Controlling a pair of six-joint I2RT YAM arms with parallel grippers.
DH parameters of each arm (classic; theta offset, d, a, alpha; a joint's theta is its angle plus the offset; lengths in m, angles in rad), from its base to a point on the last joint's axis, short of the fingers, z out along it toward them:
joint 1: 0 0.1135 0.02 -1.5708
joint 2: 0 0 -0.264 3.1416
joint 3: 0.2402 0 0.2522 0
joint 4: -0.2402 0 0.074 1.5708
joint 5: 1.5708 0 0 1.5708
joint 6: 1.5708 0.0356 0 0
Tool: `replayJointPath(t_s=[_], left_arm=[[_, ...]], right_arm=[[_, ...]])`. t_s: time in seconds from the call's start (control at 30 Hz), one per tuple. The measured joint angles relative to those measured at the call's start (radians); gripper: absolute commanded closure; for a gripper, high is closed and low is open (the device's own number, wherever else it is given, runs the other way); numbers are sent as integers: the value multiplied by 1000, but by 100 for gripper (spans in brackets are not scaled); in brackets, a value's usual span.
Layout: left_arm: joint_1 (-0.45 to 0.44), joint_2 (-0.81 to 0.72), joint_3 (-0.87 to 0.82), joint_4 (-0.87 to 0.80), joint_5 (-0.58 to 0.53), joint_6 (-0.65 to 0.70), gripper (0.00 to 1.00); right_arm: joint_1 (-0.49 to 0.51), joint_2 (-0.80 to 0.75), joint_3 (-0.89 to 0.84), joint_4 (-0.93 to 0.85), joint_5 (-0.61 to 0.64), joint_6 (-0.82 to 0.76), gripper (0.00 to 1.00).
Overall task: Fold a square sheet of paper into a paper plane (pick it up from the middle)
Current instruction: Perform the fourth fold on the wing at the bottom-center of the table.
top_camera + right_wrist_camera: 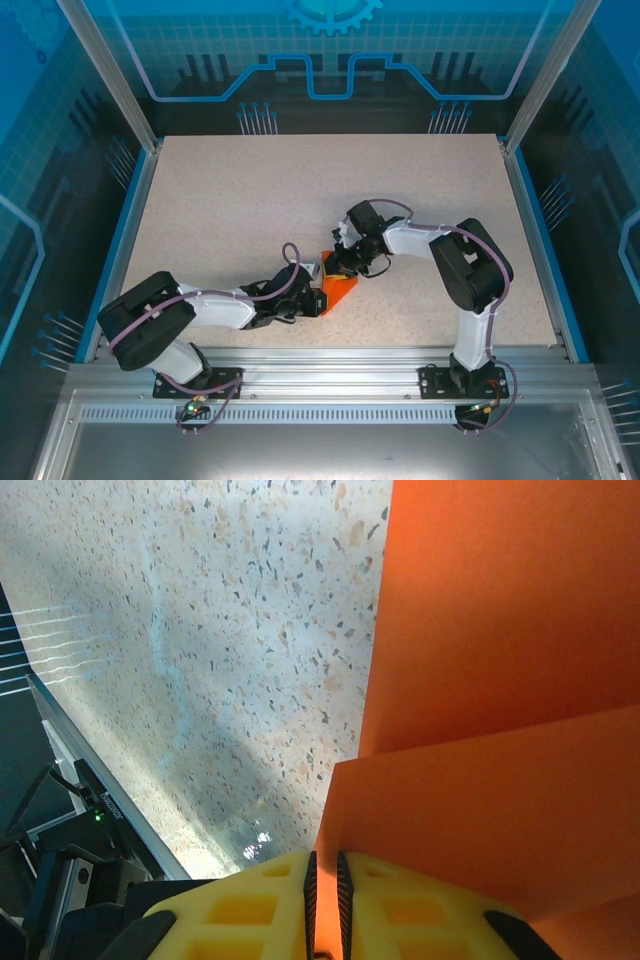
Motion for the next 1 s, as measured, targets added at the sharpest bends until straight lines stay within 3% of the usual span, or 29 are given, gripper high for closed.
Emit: replayJointPath(t_s=[0.23, 0.5, 0.67, 1.0], left_arm=[[0, 0, 0, -7, 30, 5, 82], [0, 0, 0, -7, 61, 9, 88], [0, 0, 0, -7, 71, 21, 99], [-5, 11, 45, -56, 122, 114, 99]], right_arm=[[0, 0, 0, 0, 0, -4, 84], [0, 0, 0, 0, 0, -5, 84], [0, 0, 0, 0, 0, -7, 84], [0, 0, 0, 0, 0, -8, 84]])
